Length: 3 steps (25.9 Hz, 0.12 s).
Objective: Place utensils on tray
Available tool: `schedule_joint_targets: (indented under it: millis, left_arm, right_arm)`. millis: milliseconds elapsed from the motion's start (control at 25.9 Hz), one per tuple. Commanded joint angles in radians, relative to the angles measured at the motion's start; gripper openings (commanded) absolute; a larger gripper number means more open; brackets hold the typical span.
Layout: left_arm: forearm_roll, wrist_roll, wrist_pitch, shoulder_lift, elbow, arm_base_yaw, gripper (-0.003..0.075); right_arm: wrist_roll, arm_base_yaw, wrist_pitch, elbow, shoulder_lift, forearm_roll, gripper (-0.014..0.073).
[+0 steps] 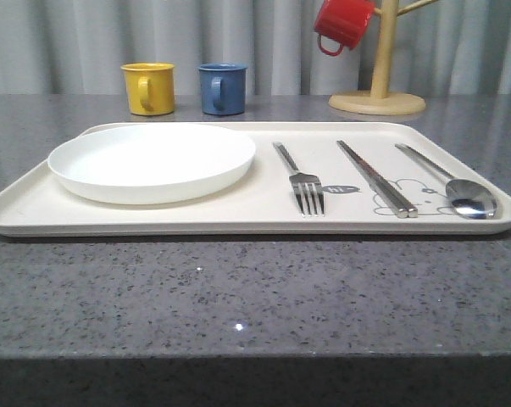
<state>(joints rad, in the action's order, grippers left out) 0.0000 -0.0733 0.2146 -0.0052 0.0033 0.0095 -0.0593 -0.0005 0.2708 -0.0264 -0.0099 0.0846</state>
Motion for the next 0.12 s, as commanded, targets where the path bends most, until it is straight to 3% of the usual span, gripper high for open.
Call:
schedule_joint_targets:
  millis: [0,77]
  left_arm:
    - [-0.009,0.01,-0.076,-0.021,0.001,-0.001,-0.0018]
    - [-0.009,0.01,-0.076,-0.021,0.001,-0.001,-0.0018]
  right_arm:
    - [-0.011,-0.006,-0.08,0.012,-0.019,0.003,-0.0067]
    - [-0.011,-0.006,-0.08,0.012,-0.019,0.003,-0.0067]
